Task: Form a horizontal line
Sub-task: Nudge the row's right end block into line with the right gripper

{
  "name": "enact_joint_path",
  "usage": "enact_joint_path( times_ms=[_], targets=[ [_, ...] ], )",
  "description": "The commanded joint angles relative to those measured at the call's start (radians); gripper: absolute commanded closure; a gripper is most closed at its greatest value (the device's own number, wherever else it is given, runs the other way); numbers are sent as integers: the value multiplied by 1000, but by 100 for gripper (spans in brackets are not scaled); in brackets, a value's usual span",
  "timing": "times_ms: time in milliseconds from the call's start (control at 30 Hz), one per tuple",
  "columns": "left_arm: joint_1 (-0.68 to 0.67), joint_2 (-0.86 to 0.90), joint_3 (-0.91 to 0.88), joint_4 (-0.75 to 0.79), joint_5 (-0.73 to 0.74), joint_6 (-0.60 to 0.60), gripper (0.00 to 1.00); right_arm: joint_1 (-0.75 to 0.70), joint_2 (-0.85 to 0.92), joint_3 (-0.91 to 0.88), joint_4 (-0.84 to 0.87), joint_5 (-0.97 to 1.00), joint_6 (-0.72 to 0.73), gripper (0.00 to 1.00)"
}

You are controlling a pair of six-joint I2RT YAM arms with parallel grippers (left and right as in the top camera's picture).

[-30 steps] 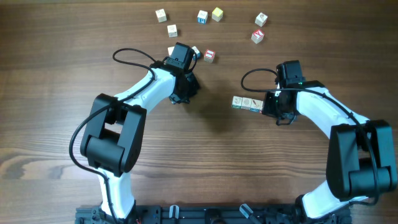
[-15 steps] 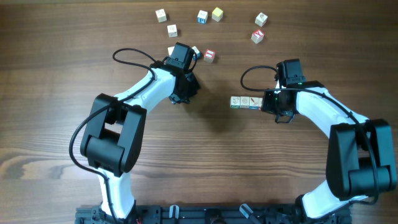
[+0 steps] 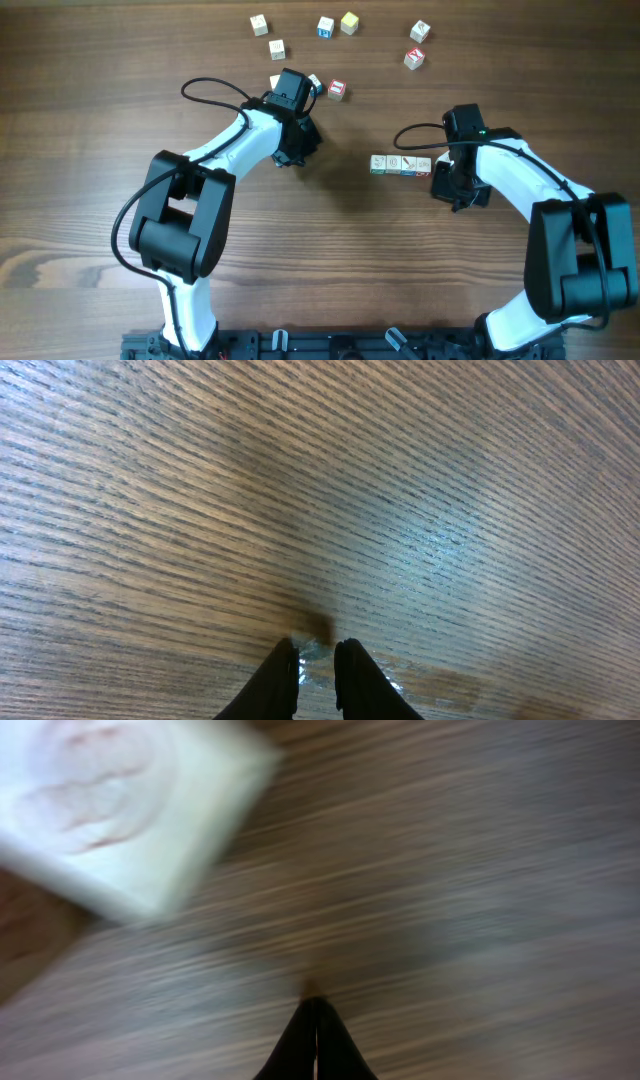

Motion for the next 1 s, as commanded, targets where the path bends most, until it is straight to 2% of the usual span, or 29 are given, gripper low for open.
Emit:
enact_joint_path(
  times_ms=[0, 167, 233, 367, 467, 967],
  targets=[
    [-19, 42, -32, -19, -24, -6, 83, -24, 24, -24, -3, 241, 98, 96],
    [-65, 43, -32, -15, -26, -6, 82, -87, 24, -24, 70, 244, 87, 96],
    [-85, 43, -32, -10, -36, -6, 81, -109, 24, -24, 154, 210, 15, 96],
    [-122, 44, -32, -3, -86, -6, 80, -131, 24, -24, 320, -34, -151, 96],
    [-142, 44, -32, -2, -90, -6, 80, -131, 24, -24, 399, -138, -203, 96],
    [-154, 44, -32, 2, -100, -6, 79, -131, 24, -24, 364, -143, -223, 96]
  ],
)
